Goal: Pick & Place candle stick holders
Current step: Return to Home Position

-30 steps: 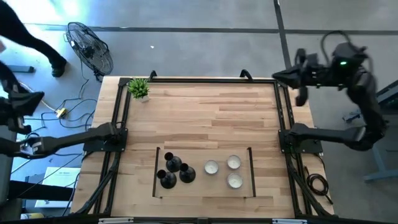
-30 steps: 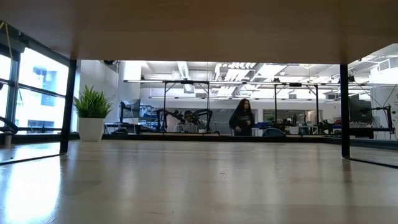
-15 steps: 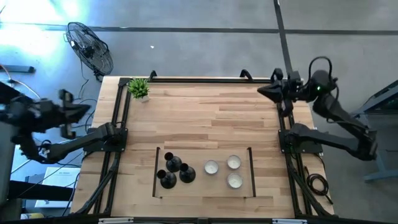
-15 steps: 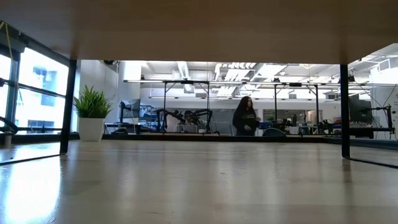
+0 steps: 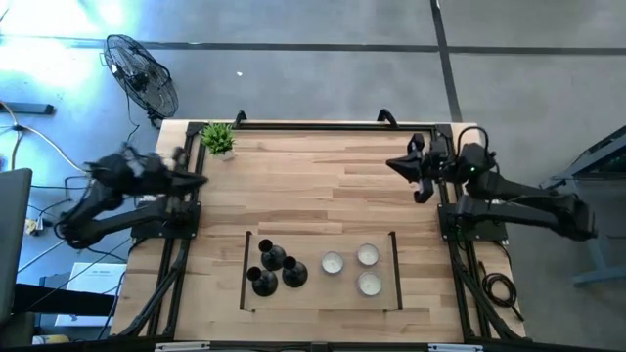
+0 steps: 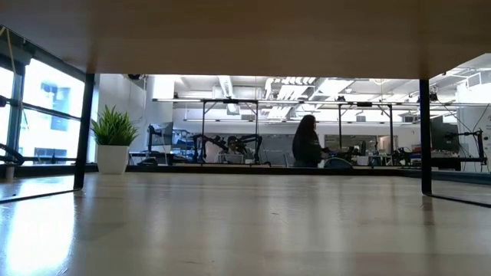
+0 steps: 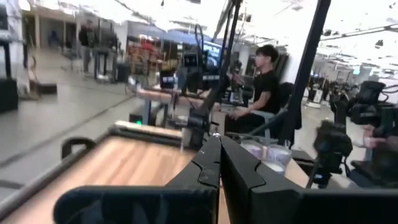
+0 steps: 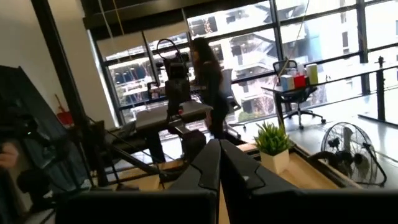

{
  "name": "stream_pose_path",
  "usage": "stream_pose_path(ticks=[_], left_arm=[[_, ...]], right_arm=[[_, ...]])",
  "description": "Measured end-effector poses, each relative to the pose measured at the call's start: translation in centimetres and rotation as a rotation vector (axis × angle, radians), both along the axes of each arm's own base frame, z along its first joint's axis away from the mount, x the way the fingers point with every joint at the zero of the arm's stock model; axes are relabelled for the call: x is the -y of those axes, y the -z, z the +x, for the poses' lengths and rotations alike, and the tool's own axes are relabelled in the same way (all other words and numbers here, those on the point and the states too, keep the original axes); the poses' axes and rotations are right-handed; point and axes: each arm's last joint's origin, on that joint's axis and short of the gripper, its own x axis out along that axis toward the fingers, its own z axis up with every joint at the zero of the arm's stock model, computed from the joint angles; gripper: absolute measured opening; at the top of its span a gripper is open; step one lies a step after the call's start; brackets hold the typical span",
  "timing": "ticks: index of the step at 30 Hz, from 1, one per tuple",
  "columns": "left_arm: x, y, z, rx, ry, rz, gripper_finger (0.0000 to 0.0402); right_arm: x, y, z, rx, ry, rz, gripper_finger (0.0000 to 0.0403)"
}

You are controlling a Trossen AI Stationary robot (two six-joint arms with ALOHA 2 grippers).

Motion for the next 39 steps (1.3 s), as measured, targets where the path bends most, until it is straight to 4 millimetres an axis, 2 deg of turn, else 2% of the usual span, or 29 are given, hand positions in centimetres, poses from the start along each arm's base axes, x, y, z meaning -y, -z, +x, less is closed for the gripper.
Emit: stream_pose_path(ticks=[9, 17, 23, 27, 32, 36, 39], left_arm=[[-0.9, 4.8, 3.3, -0.086, 0.111, -0.077, 0.0], [-1.4, 6.9, 4.7, -0.039, 0.109, -0.12, 0.0001], [-1.9, 9.0, 5.6, -0.055, 0.038, -0.16, 0.0001], [-2.3, 10.6, 6.1, -0.084, -0.045, -0.228, 0.0001], [-2.8, 12.2, 6.5, -0.039, -0.163, -0.282, 0.0001], [-2.9, 13.4, 6.7, -0.088, -0.176, -0.313, 0.0], [-3.0, 13.5, 6.7, -0.099, -0.181, -0.311, 0.0]], right_arm=[[-0.6, 3.1, 0.3, -0.03, 0.012, 0.006, 0.0], [-1.0, 6.0, -0.1, 0.023, -0.003, 0.042, 0.0], [-1.5, 8.4, -0.6, 0.057, 0.035, 0.075, 0.0], [-1.6, 8.7, -0.7, 0.062, 0.073, 0.066, 0.0], [-1.6, 8.7, -0.7, 0.05, 0.12, -0.004, 0.0], [-1.5, 9.1, -0.6, 0.005, 0.154, -0.072, 0.0], [-1.4, 9.7, -0.5, -0.058, 0.166, -0.063, 0.0]])
